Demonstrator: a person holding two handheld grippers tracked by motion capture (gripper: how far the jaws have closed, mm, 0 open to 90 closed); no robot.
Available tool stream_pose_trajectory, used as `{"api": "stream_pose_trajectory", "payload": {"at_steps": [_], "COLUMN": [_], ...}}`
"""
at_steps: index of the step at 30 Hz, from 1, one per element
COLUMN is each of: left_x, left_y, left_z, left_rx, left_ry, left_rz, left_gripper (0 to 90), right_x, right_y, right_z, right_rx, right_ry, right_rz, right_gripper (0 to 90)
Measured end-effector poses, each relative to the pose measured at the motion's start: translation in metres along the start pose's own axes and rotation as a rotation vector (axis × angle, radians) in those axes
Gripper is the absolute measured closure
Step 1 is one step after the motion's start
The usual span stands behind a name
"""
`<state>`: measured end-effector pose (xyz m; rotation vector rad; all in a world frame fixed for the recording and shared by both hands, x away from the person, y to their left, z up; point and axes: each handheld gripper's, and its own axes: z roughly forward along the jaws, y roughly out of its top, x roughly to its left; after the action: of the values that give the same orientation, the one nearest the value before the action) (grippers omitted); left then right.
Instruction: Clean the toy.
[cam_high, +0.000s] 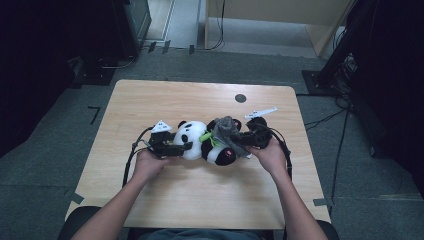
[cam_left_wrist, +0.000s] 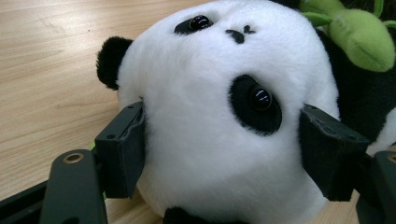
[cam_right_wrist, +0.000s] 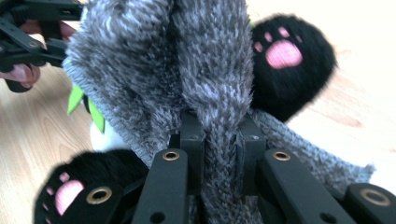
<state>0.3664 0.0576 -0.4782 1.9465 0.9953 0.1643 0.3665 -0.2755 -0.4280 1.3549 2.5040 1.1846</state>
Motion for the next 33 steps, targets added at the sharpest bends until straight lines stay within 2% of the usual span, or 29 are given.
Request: {"api": "stream_pose_trajectory", "payload": {"at_steps": [6,14,22,27,28,33], "left_x": [0.002,0.003,0.005,0.006,0.006,0.005], "left_y": [0.003,0.005,0.007,0.007,0.007,0.007], "left_z": [0.0,0.0,0.001,0.002,0.002,0.001], "left_rx": [0.008,0.006,0.002,-0.002,-0.002,-0.001], "left_ry": [-0.013,-0.019,-0.026,-0.026,-0.025,-0.025], "left_rz": [-0.012,0.002,0.016,0.016,0.019,0.026], "left_gripper": [24.0,23.5,21.7,20.8,20.7,20.3], "right_x": [-0.008,-0.016,-0.032,-0.035,-0.034,-0.021], "right_y": [-0.009,-0.019,-0.034,-0.031,-0.029,-0.016], "right_z": [0.0,0.0,0.005,-0.005,-0.009,-0.03], "right_rx": [0.0,0.033,0.111,0.101,0.088,0.014], "right_ry": [-0.007,-0.041,-0.094,-0.106,-0.096,-0.065], "right_rz": [0.021,0.048,0.109,0.119,0.129,0.101], "right_gripper": [78.3,78.4,78.6,78.7,78.7,78.9]}}
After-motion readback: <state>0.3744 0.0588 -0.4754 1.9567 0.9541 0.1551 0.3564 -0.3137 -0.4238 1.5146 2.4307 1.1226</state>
